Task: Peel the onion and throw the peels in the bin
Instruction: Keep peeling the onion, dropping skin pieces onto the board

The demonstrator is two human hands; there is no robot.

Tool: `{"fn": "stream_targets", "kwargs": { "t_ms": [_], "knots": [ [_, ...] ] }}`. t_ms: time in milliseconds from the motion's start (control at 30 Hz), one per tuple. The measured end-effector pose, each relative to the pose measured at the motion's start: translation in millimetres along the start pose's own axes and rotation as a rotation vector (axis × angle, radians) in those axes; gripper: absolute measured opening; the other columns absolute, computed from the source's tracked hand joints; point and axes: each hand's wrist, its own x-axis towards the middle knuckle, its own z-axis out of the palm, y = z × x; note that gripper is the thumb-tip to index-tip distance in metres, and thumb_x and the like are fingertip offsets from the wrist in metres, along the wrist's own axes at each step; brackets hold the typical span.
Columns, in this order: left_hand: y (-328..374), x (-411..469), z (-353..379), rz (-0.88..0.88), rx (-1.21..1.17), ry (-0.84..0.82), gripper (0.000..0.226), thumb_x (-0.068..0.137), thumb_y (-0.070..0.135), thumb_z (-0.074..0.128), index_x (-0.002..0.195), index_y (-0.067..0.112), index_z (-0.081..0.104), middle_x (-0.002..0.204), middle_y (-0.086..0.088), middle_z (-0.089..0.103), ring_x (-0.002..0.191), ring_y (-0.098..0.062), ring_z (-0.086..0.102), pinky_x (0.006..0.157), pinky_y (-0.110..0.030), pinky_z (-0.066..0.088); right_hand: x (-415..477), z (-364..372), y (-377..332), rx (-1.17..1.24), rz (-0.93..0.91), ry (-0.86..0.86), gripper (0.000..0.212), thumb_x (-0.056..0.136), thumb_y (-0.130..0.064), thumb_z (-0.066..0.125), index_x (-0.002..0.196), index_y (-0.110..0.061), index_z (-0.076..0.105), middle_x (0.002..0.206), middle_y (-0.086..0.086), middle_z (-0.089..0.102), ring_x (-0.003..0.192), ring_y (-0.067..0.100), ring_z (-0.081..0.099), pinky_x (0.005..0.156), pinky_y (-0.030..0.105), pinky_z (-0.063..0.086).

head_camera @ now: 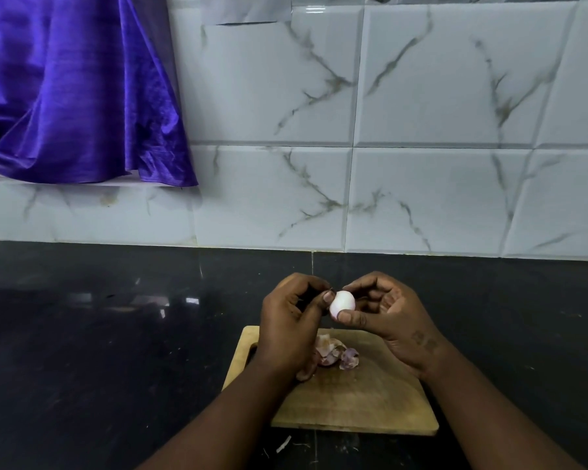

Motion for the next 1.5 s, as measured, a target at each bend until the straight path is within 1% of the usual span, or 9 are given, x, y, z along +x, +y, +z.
{"fn": "stream_targets", "kwargs": {
  "t_ms": [100, 267, 667, 800, 867, 967, 1167, 1300, 1500],
  "knots": [
    [-0.9, -0.5, 1.5, -0.007, 0.015, 0.028, 0.018, 0.096, -0.004, 0.068, 0.090, 0.013, 0.071, 0.090, -0.001, 0.069, 0.083, -0.013, 0.067, 0.070, -0.023, 0.055, 0.9, 1.9, 1.5, -0.016, -0.037, 0.005, 0.041, 0.063, -0.007, 0.094, 0.099, -0.013, 0.073, 0.102, 0.013, 0.078, 0.098, 0.033, 0.075, 0.087, 0.047, 0.061],
    [-0.8, 1.1, 2.8, -0.210, -0.179, 0.000, 0.015, 0.103, 0.002, 0.062, 0.090, 0.005, 0.069, 0.082, -0.004, 0.068, 0.077, -0.012, 0.065, 0.069, -0.024, 0.056, 1.9, -0.6, 3.8, 0.028, -0.053, -0.028, 0.043, 0.064, 0.001, 0.092, 0.101, -0.007, 0.072, 0.106, 0.018, 0.076, 0.101, 0.036, 0.075, 0.088, 0.047, 0.061],
    [1.0, -1.2, 10.6, -0.459, -0.450, 0.010, 0.029, 0.106, 0.008, 0.060, 0.081, 0.015, 0.074, 0.078, -0.008, 0.071, 0.075, -0.023, 0.066, 0.074, -0.042, 0.057, 4.4, -2.5, 6.4, 0.129, -0.020, -0.077, 0.042, 0.064, 0.008, 0.088, 0.101, 0.000, 0.069, 0.108, 0.024, 0.074, 0.103, 0.037, 0.072, 0.090, 0.045, 0.060],
    [-4.0, 11.0, -6.3, -0.473, -0.302, 0.241, 0.022, 0.108, 0.012, 0.057, 0.089, 0.007, 0.068, 0.072, -0.004, 0.063, 0.067, -0.016, 0.058, 0.062, -0.028, 0.054, 1.7, -6.7, 2.0, 0.139, -0.008, -0.106, 0.047, 0.060, -0.004, 0.096, 0.101, -0.006, 0.071, 0.110, 0.025, 0.074, 0.102, 0.037, 0.073, 0.087, 0.043, 0.061],
    [-8.7, 14.2, -19.1, -0.429, -0.182, 0.274, 0.019, 0.107, 0.014, 0.059, 0.091, 0.009, 0.068, 0.073, -0.001, 0.062, 0.067, -0.013, 0.056, 0.060, -0.025, 0.052, 1.0, -11.4, 1.2, 0.110, -0.001, -0.097, 0.047, 0.060, -0.005, 0.094, 0.101, -0.007, 0.072, 0.110, 0.024, 0.074, 0.103, 0.037, 0.073, 0.087, 0.043, 0.060],
    [0.2, 1.0, -9.5, -0.246, 0.057, 0.063, 0.023, 0.102, 0.022, 0.067, 0.079, 0.024, 0.067, 0.069, 0.009, 0.063, 0.066, -0.008, 0.057, 0.062, -0.030, 0.051, 2.4, -13.4, 5.4, 0.108, 0.053, -0.051, 0.049, 0.059, -0.013, 0.095, 0.101, -0.008, 0.071, 0.108, 0.024, 0.074, 0.102, 0.039, 0.072, 0.087, 0.044, 0.060],
    [0.8, -7.3, -5.2, 0.017, 0.447, -0.157, 0.030, 0.104, 0.034, 0.058, 0.076, 0.025, 0.062, 0.072, 0.006, 0.058, 0.070, -0.013, 0.057, 0.062, -0.043, 0.050, 1.3, -11.9, 7.9, 0.197, 0.128, 0.014, 0.063, 0.053, -0.037, 0.101, 0.101, -0.011, 0.070, 0.111, 0.027, 0.073, 0.101, 0.037, 0.071, 0.085, 0.047, 0.059],
    [9.7, -12.5, -3.3, 0.036, 0.457, -0.215, 0.009, 0.088, 0.025, 0.067, 0.082, 0.028, 0.062, 0.078, 0.009, 0.059, 0.073, -0.010, 0.056, 0.063, -0.041, 0.051, 2.1, -9.5, 7.0, 0.236, 0.156, 0.020, 0.043, 0.074, -0.020, 0.088, 0.113, -0.013, 0.070, 0.117, 0.026, 0.072, 0.104, 0.036, 0.071, 0.089, 0.047, 0.056],
    [9.3, -10.9, -2.5, 0.082, 0.437, -0.202, 0.014, 0.088, 0.038, 0.072, 0.088, 0.035, 0.058, 0.084, 0.013, 0.058, 0.079, -0.007, 0.057, 0.063, -0.029, 0.049, -0.2, -7.3, 2.6, 0.319, 0.248, -0.008, 0.039, 0.082, -0.009, 0.076, 0.114, 0.003, 0.059, 0.115, 0.030, 0.072, 0.097, 0.035, 0.072, 0.077, 0.037, 0.063]
  ]
}}
